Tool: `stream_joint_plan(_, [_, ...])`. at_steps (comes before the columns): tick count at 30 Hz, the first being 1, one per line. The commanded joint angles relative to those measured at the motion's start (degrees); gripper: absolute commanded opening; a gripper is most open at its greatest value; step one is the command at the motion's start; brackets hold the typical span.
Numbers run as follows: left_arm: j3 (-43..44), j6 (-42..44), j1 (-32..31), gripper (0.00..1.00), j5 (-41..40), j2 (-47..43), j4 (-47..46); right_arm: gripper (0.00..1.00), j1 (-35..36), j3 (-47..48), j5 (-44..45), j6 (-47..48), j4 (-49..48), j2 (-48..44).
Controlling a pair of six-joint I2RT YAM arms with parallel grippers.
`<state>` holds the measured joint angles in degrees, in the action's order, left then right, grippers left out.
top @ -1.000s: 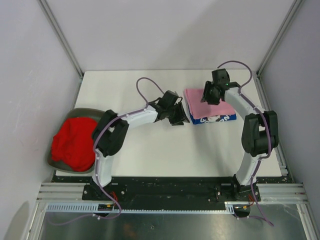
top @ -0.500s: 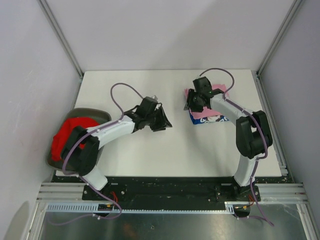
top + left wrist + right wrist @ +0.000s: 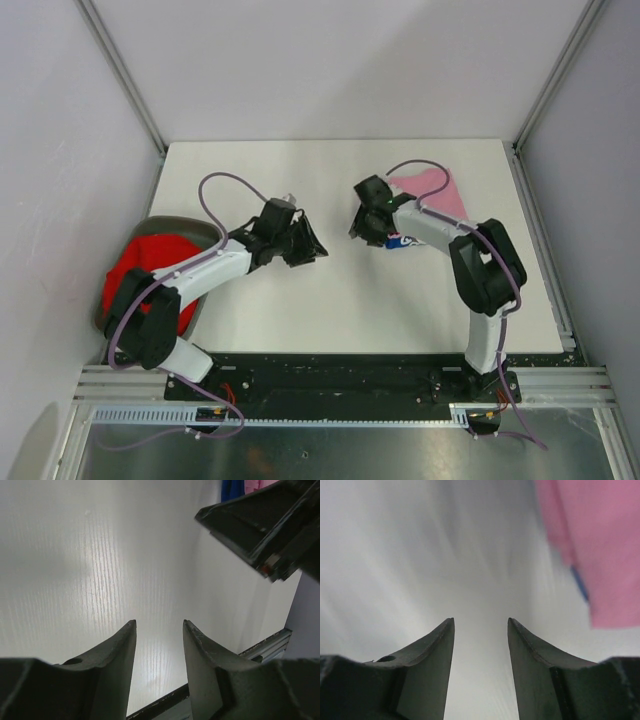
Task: Fold and stack the t-shirts
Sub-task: Put the neatly folded tshirt into the corner of the board with both arms
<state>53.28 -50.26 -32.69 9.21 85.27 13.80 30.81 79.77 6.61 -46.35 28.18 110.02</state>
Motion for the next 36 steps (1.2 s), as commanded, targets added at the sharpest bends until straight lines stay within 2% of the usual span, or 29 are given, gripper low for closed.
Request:
stream_joint_plan(1, [-0.55, 2.01, 0.41, 0.47, 0.52, -1.55, -2.02, 0.53, 3.96, -1.27, 8.72, -13.29, 2.32, -1.88])
stream_joint_plan(9, [-2.69, 2.76, 1.86, 0.47, 1.19, -3.58, -2.45, 0.71, 3.24, -1.42, 18.81, -23.45, 7.30, -1.32])
stream_joint_plan(13, [-3.33, 3.15, 2.99, 0.47, 1.54, -4.28, -2.55, 0.78, 1.68, -1.98, 20.28, -23.23, 7.86, -1.11])
stream_joint_plan(21, [-3.62, 3.07, 3.50, 0.47, 2.48, -3.66, -3.13, 0.79, -3.26, -2.27, 17.37, -19.57, 5.49, 1.35])
stream_joint_plan(29, [-3.75, 2.98, 3.59, 0.46, 2.64, -3.02, -3.63, 0.74, -8.23, -2.37, 12.18, -13.37, -0.66, 3.74])
stream_joint_plan(36, [-3.35, 2.81, 3.66, 0.46, 2.98, -1.97, -3.85, 0.71, -12.06, -2.33, 8.78, -12.15, -4.05, 5.90])
